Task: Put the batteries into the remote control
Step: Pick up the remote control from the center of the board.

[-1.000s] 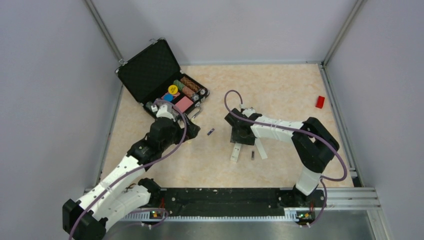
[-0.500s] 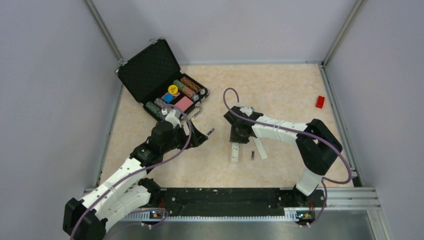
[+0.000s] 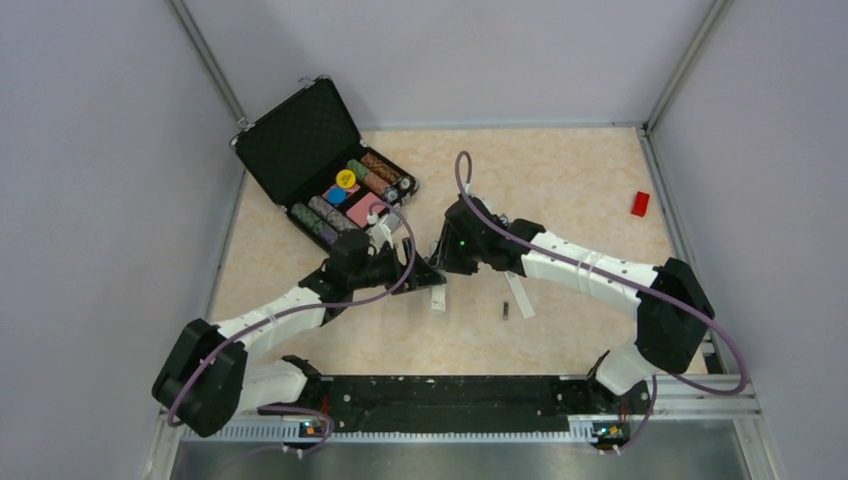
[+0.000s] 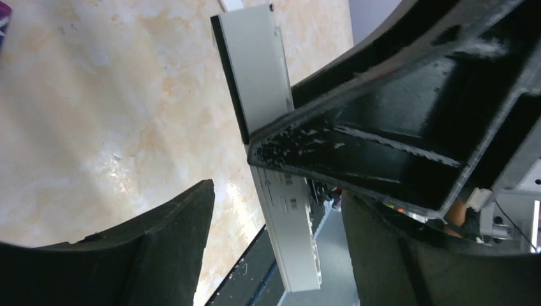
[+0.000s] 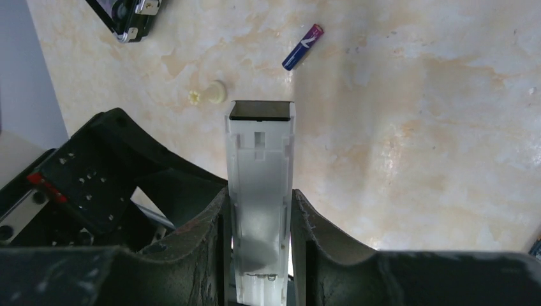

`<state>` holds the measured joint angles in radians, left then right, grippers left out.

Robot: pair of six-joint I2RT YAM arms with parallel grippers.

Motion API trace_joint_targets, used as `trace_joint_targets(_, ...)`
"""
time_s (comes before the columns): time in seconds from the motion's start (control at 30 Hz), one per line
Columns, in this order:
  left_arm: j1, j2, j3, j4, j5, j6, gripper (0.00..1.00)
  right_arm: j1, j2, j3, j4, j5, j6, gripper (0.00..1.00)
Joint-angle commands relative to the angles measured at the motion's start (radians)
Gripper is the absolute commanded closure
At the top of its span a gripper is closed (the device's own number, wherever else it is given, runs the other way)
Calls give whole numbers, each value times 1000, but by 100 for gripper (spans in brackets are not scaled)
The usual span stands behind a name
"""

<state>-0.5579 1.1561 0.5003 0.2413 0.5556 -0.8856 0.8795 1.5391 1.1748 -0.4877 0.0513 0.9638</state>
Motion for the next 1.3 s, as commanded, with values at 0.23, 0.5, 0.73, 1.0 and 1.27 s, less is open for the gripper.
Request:
trace_joint_targets(0.23,-1,55,36,127,54,-76,75,29,-44,23,92,2,73,82)
trace_joint_targets(0.5,-1,5,37,118,55,-112,100,12,-207,-70,146,-16,52,28)
trace_joint_targets(0.73,-1,-107,70,112,41,-189,100,-36,-400,-247,307,-270,-69,21)
trace_joint_targets(1.0,-1,-203,122,135,34,-289,100,-35,-444,-360,609,-504,-37,22)
trace_joint_targets(1.27,-1,-247,117,188,18,-363,100,-32,-395,-352,771,-572,52,47)
